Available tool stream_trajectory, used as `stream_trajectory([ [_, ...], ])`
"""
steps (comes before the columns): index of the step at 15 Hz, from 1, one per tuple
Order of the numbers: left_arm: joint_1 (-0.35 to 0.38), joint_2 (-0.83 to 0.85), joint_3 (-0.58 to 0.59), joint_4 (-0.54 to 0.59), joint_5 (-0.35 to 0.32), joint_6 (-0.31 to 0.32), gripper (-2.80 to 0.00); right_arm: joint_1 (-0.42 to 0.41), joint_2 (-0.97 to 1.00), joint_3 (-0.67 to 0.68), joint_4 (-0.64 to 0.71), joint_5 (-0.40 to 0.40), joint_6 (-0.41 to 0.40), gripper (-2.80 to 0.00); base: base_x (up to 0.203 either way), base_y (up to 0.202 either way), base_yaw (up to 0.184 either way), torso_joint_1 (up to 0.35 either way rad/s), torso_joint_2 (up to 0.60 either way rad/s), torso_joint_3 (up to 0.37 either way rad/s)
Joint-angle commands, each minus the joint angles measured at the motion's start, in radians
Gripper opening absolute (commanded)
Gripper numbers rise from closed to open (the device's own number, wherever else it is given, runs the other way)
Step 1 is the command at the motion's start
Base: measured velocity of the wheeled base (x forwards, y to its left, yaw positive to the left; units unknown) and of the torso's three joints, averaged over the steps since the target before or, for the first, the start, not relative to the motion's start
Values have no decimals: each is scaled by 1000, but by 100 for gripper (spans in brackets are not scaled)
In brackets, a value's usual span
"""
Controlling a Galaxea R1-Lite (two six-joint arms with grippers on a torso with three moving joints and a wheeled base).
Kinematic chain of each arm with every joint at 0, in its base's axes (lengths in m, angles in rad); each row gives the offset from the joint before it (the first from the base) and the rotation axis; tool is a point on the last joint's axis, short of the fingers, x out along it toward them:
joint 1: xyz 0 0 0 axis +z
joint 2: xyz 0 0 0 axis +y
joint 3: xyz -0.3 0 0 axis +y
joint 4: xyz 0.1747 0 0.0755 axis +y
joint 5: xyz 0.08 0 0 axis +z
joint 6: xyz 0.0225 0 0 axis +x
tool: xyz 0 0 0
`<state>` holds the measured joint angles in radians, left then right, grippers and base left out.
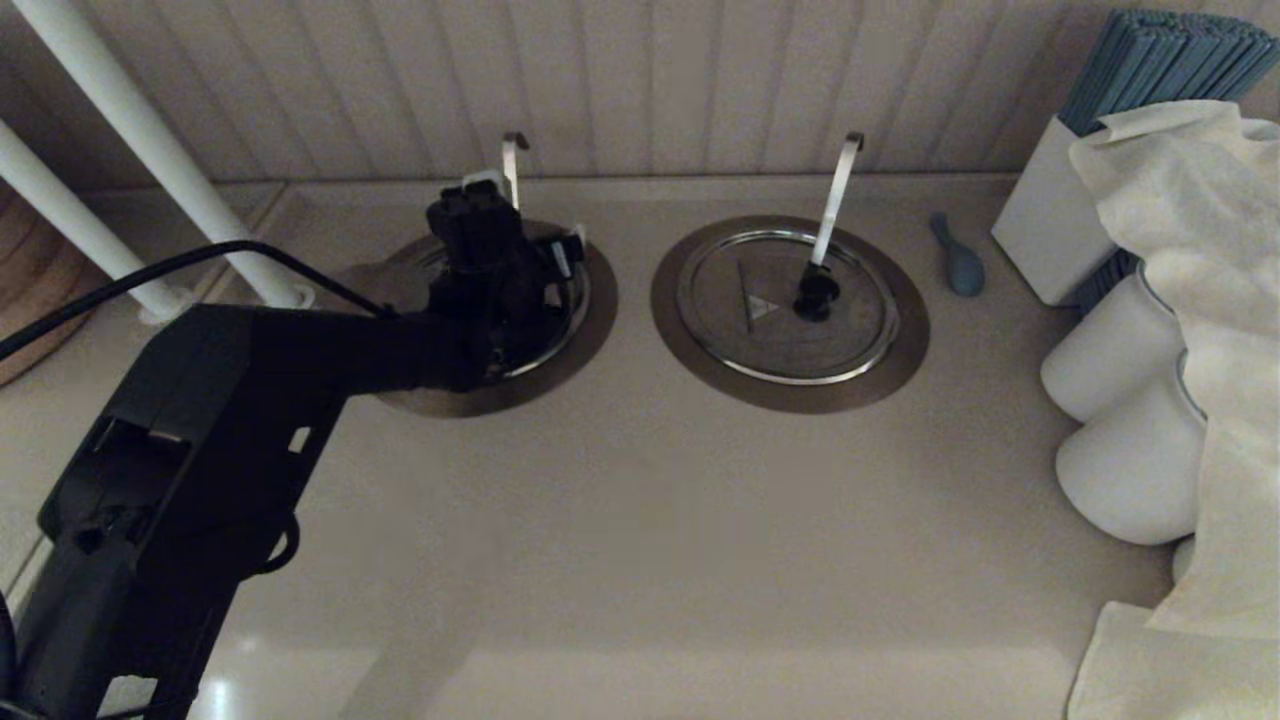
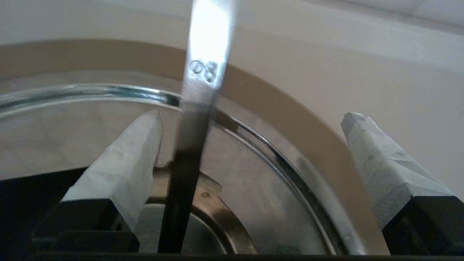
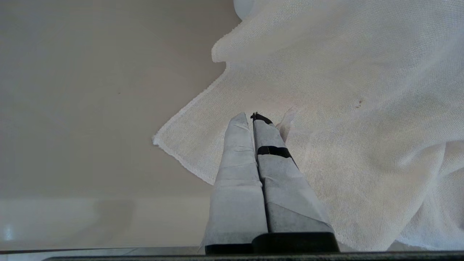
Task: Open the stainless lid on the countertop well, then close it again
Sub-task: Stir with a spoon
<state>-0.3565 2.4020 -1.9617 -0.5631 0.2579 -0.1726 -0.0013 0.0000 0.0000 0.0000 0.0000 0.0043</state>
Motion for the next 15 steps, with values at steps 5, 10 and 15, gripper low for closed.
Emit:
stream_trajectory([
  [5, 11, 42, -8, -83, -1, 2, 0, 0, 2, 0, 0, 0, -1, -280, 0, 0, 0, 0, 0, 0],
  [10, 13, 39, -8, -83, 0, 5, -280, 0, 0, 0, 0, 0, 0, -280, 0, 0, 0, 0, 0, 0],
  [15, 13, 26, -8, -86, 1, 4, -280, 1, 0, 0, 0, 0, 0, -280, 0, 0, 0, 0, 0, 0],
])
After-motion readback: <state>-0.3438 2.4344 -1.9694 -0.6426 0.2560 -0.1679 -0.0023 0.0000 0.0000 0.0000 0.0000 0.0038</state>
